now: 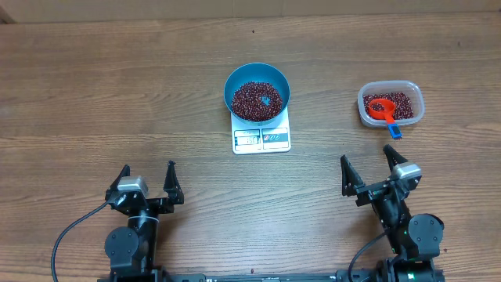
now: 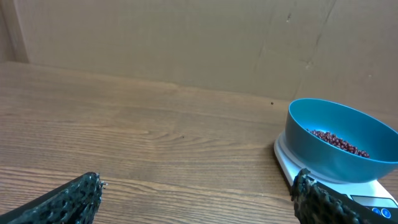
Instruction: Scoop item into bowl and weigh 150g on scale
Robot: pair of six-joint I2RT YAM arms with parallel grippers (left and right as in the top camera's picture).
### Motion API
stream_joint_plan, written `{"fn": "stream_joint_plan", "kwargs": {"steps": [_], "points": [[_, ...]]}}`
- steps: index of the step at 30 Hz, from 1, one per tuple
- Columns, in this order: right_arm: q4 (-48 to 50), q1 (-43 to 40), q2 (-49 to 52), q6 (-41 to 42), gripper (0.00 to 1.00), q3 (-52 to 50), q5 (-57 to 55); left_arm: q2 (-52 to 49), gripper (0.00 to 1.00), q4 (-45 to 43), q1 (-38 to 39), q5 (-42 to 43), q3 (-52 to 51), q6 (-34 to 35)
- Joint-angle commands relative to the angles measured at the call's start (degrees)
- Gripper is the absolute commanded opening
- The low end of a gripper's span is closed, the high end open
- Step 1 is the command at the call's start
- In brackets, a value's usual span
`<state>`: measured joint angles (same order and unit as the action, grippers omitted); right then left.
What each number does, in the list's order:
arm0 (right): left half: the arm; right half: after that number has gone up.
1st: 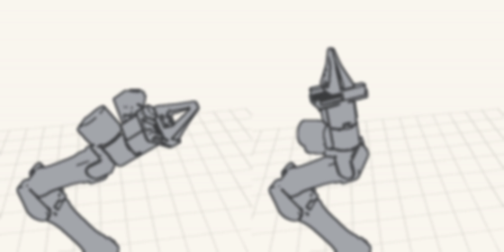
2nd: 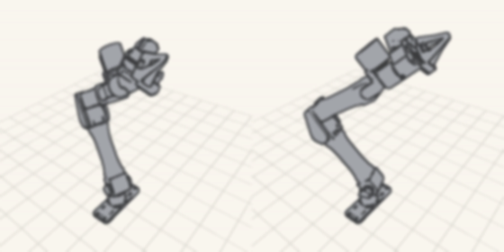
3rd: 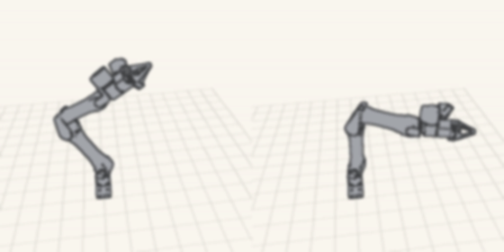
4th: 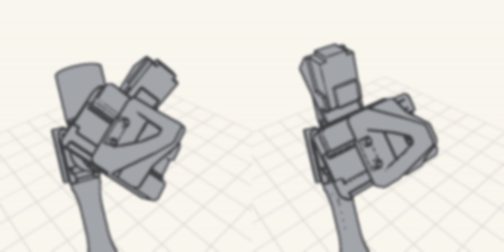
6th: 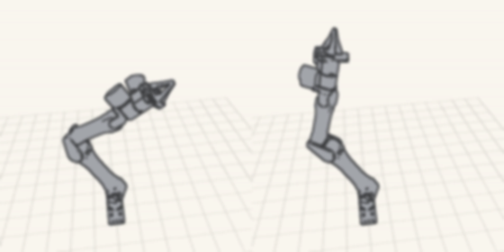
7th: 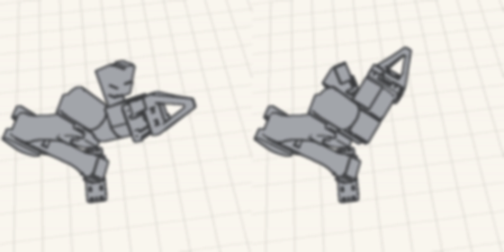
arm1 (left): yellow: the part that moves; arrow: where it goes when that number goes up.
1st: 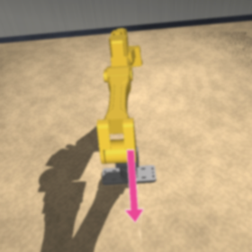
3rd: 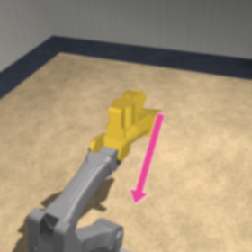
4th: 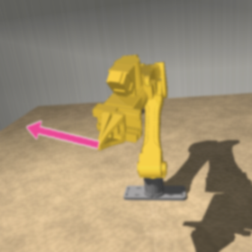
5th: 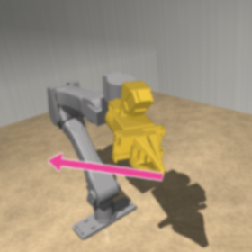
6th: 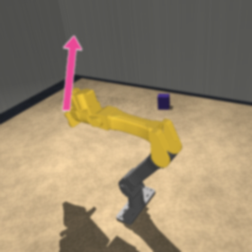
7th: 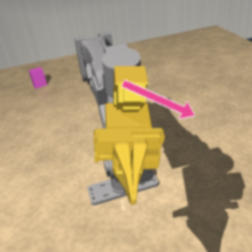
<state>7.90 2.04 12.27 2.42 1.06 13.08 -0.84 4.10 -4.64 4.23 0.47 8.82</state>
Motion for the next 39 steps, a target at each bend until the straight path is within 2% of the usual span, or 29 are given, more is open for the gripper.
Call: {"fn": "stream_joint_plan", "kwargs": {"steps": [1,5,9,30,39], "points": [[-3.98,0.52,-4.07,-4.33,1.00,-0.61,-0.61,0.59,1.00,0.15,-0.55,-0.35,-0.20,0.37],[-12.04,0.52,-9.77,-6.12,1.00,-0.61,-1.29,0.59,1.00,0.15,-0.55,-0.35,-0.20,0.37],[-11.47,0.52,-12.15,-10.47,1.00,-0.59,-1.95,0.59,0.99,0.15,-0.55,-0.35,-0.20,0.37],[-12.79,0.52,-12.15,-8.15,1.00,-0.57,-10.51,0.59,1.00,0.15,-0.55,-0.35,-0.20,0.37],[-12.63,0.52,-12.15,-8.24,1.00,-0.57,-10.05,0.59,0.99,0.15,-0.55,-0.35,-0.20,0.37]]}}
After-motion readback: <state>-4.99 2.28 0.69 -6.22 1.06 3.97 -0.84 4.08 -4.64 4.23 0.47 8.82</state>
